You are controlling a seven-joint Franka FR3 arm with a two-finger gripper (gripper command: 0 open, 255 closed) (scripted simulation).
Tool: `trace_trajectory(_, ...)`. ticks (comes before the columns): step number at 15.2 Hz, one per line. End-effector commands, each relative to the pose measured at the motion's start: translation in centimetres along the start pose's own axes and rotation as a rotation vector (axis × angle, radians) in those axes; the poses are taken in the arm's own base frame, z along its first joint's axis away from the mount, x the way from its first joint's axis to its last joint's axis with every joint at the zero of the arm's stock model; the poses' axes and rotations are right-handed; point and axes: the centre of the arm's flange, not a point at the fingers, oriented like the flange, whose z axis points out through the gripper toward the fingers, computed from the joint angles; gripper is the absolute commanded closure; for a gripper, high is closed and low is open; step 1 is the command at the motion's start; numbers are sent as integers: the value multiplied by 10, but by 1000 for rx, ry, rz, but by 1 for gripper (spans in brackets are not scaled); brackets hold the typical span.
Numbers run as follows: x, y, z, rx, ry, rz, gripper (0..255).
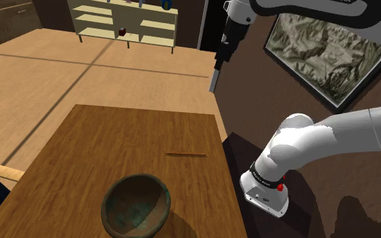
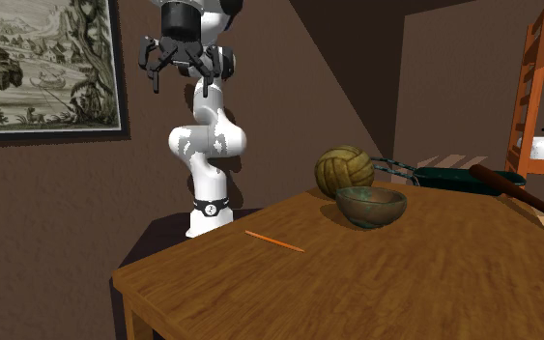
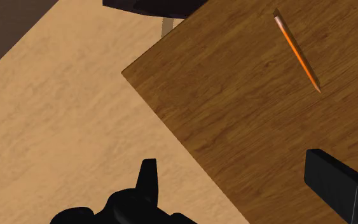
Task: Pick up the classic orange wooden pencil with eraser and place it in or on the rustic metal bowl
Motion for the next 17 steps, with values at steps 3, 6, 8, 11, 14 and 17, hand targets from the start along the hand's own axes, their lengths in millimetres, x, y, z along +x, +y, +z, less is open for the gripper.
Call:
trace_trajectory(3,0,-19,19,-10,-3,-45,0)
trace_trajectory(6,-2,-48,49,-25,-8,-112,0)
trace_trajectory(8,-4,-67,69,-35,-12,-157,0)
trace_trajectory(11,-9,-95,99,-50,-17,-224,0)
trace_trajectory(14,-16,-121,130,-64,-22,-291,0)
trace_trajectory(17,-25,-147,160,-79,-27,-359,0)
